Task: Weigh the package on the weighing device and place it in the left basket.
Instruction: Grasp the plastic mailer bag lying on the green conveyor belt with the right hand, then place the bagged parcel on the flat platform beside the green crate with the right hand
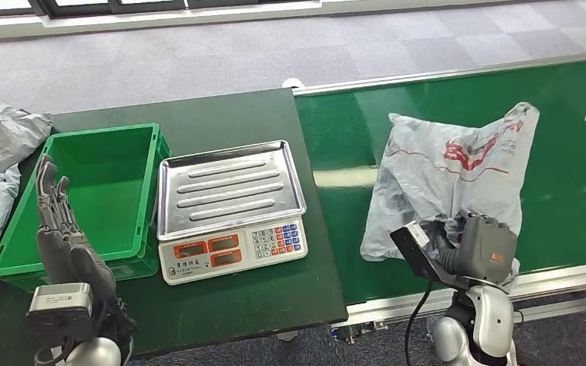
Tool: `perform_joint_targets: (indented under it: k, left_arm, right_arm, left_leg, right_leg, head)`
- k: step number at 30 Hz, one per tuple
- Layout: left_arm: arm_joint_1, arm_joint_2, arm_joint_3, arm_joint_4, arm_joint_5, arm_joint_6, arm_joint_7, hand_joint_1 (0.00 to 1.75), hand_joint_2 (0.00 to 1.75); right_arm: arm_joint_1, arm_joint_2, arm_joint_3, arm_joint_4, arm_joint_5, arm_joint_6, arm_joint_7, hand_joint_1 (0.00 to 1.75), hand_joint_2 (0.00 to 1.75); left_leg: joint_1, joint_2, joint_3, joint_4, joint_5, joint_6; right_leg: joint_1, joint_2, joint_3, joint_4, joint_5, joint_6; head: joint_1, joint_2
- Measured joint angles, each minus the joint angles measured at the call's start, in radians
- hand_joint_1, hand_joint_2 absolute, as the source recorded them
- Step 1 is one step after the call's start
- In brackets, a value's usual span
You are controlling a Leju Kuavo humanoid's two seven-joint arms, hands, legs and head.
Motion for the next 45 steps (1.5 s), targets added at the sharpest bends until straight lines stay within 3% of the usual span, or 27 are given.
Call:
perform_joint_targets:
  k: [8, 13, 19, 21, 25, 27, 34, 45]
  left_arm:
    - [0.008, -0.007, -0.001, 0.003, 0.028, -0.001, -0.024, 0.0, 0.0]
    - [0.009, -0.007, -0.007, 0.019, 0.043, 0.039, -0.042, 0.0, 0.0]
    - [0.009, -0.007, -0.016, 0.035, 0.044, 0.054, -0.046, 0.0, 0.0]
    - [0.008, -0.007, -0.017, 0.041, 0.046, 0.073, -0.051, 0.0, 0.0]
    - [-0.01, -0.007, -0.026, 0.069, 0.063, 0.114, -0.073, 0.0, 0.0]
    - [-0.025, -0.007, -0.034, 0.086, 0.066, 0.121, -0.079, 0.0, 0.0]
    - [-0.038, -0.004, -0.047, 0.113, 0.07, 0.123, -0.081, 0.0, 0.0]
    - [-0.053, 0.002, -0.049, 0.11, 0.082, 0.133, -0.079, 0.0, 0.0]
  right_arm:
    - [-0.164, -0.016, 0.13, -0.042, 0.106, -0.076, -0.013, 1.75, 1.75]
    - [-0.291, -0.02, 0.257, 0.007, 0.065, -0.074, -0.027, 1.75, 1.75]
    - [-0.352, -0.021, 0.337, 0.057, 0.027, -0.061, -0.035, 1.75, 1.75]
    - [-0.368, -0.021, 0.355, 0.081, -0.048, -0.022, -0.07, 1.75, 1.75]
    - [-0.427, 0.0, 0.401, 0.228, -0.403, 0.13, -0.274, 1.75, 1.75]
    - [-0.452, 0.019, 0.424, 0.317, -0.5, 0.151, -0.343, 1.75, 1.75]
    - [-0.489, 0.041, 0.452, 0.455, -0.554, 0.171, -0.375, 1.75, 1.75]
    - [-0.555, 0.06, 0.456, 0.623, -0.844, 0.383, -0.551, 1.75, 1.75]
  left_leg:
    - [0.0, 0.001, 0.0, 0.0, 0.001, 0.0]
    - [0.0, 0.0, 0.005, 0.0, 0.002, -0.001]
    - [0.0, -0.004, 0.006, 0.0, 0.004, -0.001]
    - [0.0, -0.004, 0.002, 0.0, 0.003, -0.001]
    - [0.0, -0.003, 0.001, 0.0, 0.004, -0.001]
    - [0.0, -0.005, 0.004, 0.0, 0.006, -0.001]
    - [0.0, -0.007, 0.003, 0.0, 0.008, -0.002]
    - [0.0, -0.007, 0.003, 0.0, 0.008, -0.002]
  right_leg:
    - [0.0, 0.0, 0.0, 0.0, 0.0, 0.0]
    - [0.0, 0.0, 0.0, 0.001, 0.001, -0.001]
    - [0.0, -0.004, -0.001, 0.001, 0.001, -0.001]
    - [0.0, -0.003, -0.001, 0.001, 0.001, -0.001]
    - [0.0, -0.003, -0.001, 0.0, 0.002, -0.001]
    - [0.001, -0.004, -0.002, 0.001, 0.003, -0.001]
    - [0.0, -0.006, -0.003, 0.001, 0.003, -0.001]
    - [0.0, -0.006, -0.004, 0.001, 0.004, -0.001]
  head:
    - [0.0, 0.0]
    - [0.0, 0.0]
    - [0.0, 0.0]
    - [0.0, 0.0]
    - [0.0, 0.0]
    - [0.0, 0.0]
    - [0.0, 0.0]
    - [0.0, 0.0]
